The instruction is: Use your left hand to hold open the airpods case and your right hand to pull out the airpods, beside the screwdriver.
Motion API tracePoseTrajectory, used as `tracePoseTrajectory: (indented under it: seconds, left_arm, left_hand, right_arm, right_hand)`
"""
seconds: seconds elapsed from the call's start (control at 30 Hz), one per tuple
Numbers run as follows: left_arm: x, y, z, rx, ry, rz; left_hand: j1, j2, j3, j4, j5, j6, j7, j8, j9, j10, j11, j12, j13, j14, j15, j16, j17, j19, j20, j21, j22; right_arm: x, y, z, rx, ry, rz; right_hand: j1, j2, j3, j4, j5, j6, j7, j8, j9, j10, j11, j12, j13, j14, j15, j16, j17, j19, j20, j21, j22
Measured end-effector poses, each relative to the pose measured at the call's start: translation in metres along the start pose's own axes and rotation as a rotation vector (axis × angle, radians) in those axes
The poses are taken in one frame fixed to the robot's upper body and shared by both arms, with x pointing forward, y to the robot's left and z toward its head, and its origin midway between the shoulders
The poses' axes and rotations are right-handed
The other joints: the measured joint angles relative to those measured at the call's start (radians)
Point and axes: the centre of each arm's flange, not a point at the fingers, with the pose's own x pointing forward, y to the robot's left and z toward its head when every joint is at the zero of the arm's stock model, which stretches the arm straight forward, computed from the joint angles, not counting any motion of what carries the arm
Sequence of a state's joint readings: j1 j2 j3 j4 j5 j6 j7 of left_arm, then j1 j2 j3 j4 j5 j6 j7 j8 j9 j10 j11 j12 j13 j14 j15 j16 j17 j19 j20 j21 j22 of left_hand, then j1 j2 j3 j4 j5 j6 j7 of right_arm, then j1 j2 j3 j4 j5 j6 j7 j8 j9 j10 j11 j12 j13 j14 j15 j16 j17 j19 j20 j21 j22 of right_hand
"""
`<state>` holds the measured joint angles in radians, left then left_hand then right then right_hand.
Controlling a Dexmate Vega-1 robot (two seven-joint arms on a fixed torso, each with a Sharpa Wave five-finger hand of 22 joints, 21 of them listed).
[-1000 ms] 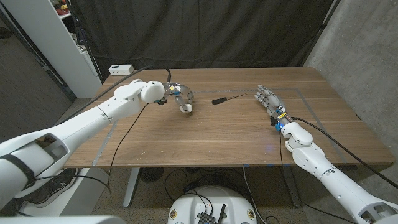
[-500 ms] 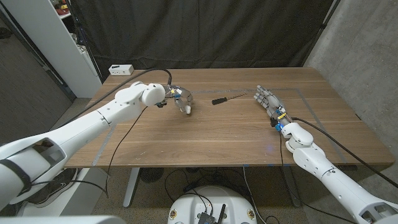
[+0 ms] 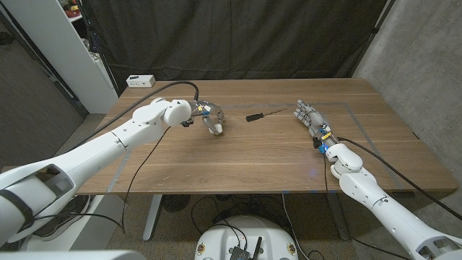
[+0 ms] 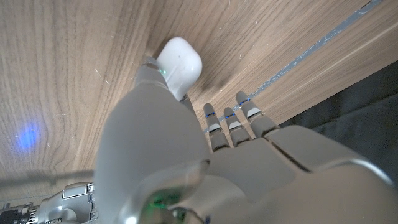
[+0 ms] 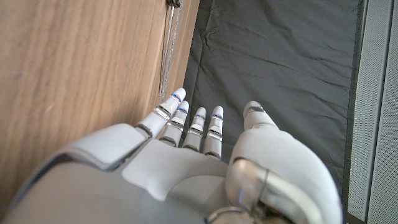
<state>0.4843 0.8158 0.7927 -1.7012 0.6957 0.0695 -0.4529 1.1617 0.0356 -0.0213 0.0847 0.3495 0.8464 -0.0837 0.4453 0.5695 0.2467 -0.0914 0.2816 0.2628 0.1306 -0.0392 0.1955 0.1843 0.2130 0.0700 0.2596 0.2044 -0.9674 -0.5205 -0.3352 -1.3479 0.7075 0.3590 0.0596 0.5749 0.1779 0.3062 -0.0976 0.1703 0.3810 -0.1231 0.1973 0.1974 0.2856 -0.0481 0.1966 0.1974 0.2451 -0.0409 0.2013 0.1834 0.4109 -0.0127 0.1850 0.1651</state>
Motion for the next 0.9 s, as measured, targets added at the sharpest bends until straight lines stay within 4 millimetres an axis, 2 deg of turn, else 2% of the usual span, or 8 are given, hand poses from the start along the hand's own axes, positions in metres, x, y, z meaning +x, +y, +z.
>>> tracePoseTrajectory:
  seconds: [0.13,0.27,0.47,0.57,0.67,0.8,0.87,0.9]
  left_arm:
    - [-0.0002,-0.0014,0.0002,-0.005,-0.003,-0.002]
    - [-0.0006,-0.0036,-0.0005,-0.009,-0.002,-0.001]
    - [-0.0008,-0.0045,-0.0016,-0.016,-0.008,0.005]
    - [-0.0001,-0.0055,-0.0030,-0.018,-0.005,-0.005]
    - [0.0007,-0.0065,-0.0025,-0.019,-0.007,-0.014]
    - [0.0018,-0.0061,-0.0018,-0.026,-0.010,-0.028]
    - [0.0030,-0.0057,-0.0012,-0.026,-0.009,-0.043]
    - [0.0032,-0.0060,-0.0013,-0.027,-0.008,-0.047]
  left_hand:
    - [0.006,-0.005,-0.018,-0.014,0.037,0.038,0.018,0.043,0.007,0.037,-0.011,0.014,0.010,0.021,0.001,0.003,0.003,-0.004,0.003,0.000,0.000]
    - [0.036,-0.006,-0.030,-0.023,0.075,0.053,0.033,0.043,0.007,0.092,-0.027,0.033,0.023,0.055,0.002,0.012,0.005,0.011,0.000,0.008,0.000]
    - [0.046,0.000,-0.067,-0.005,0.105,-0.005,0.004,0.087,0.019,0.055,-0.012,0.018,0.035,0.056,0.000,0.007,0.005,0.011,0.000,0.008,0.000]
    - [0.044,0.002,-0.104,0.005,0.131,-0.017,0.011,0.069,0.078,0.036,-0.007,0.007,0.041,0.033,0.002,0.004,0.005,-0.002,0.012,0.008,0.000]
    - [0.047,0.004,-0.118,-0.002,0.158,0.042,0.043,0.079,0.079,0.104,-0.028,0.029,0.052,0.062,0.000,0.012,0.005,-0.001,0.012,0.008,0.000]
    - [0.064,0.013,-0.160,0.008,0.173,0.009,0.031,0.079,0.079,0.090,-0.023,0.022,0.071,0.055,0.000,0.008,0.009,-0.004,0.015,0.000,-0.002]
    - [0.043,0.033,-0.209,0.029,0.185,-0.082,0.027,0.024,0.056,0.031,-0.003,-0.004,0.074,0.017,0.000,-0.004,0.006,-0.023,0.033,-0.014,-0.007]
    - [0.040,0.038,-0.222,0.028,0.194,-0.063,0.028,0.011,0.031,0.032,0.000,-0.006,0.073,0.012,0.002,-0.004,0.003,-0.025,0.036,-0.016,-0.009]
  right_arm:
    - [-0.0008,0.0005,-0.0003,0.000,0.000,-0.002]
    - [-0.0009,0.0006,0.0000,0.000,-0.002,-0.003]
    - [-0.0006,0.0015,0.0005,0.001,-0.005,-0.006]
    - [-0.0006,0.0019,0.0007,0.002,-0.006,-0.007]
    - [-0.0010,0.0017,0.0006,0.005,-0.007,-0.010]
    - [-0.0010,0.0008,0.0012,0.008,-0.009,-0.013]
    - [-0.0010,0.0004,0.0014,0.010,-0.009,-0.014]
    - [-0.0010,0.0004,0.0014,0.010,-0.009,-0.015]
  right_hand:
    - [0.000,0.000,0.000,0.000,0.000,0.000,0.000,0.000,0.000,0.000,0.000,0.000,0.000,0.000,0.000,0.000,0.000,0.000,0.000,0.000,0.000]
    - [0.000,0.000,0.004,0.004,0.000,0.002,0.002,0.000,0.000,0.000,0.000,0.000,0.000,0.000,0.000,0.000,0.000,0.000,0.000,0.000,0.000]
    - [0.000,0.000,0.008,0.000,0.000,0.009,0.002,0.000,0.000,0.004,0.004,0.000,0.000,0.000,0.000,0.000,0.000,0.000,0.000,0.000,0.000]
    - [0.000,0.000,0.008,0.000,0.000,0.009,0.002,0.000,0.000,0.004,0.004,0.000,0.000,0.000,0.000,0.000,0.000,0.000,0.000,0.000,0.000]
    - [0.000,0.000,0.008,0.000,0.000,0.009,0.002,0.000,0.000,0.004,0.004,0.000,0.000,0.000,0.000,0.000,0.000,0.000,0.000,0.000,0.000]
    - [0.000,0.000,0.011,-0.003,0.004,0.009,0.002,0.000,0.000,0.004,0.004,0.000,0.000,0.000,0.000,0.000,0.000,0.000,0.000,0.000,0.000]
    - [0.000,0.000,0.011,-0.003,0.004,0.009,0.002,0.000,0.000,0.004,0.004,0.000,0.000,0.000,0.000,0.000,0.000,0.000,0.000,0.000,0.000]
    - [0.000,0.000,0.011,-0.003,0.004,0.009,0.002,0.000,0.000,0.004,0.004,0.000,0.000,0.000,0.000,0.000,0.000,0.000,0.000,0.000,0.000]
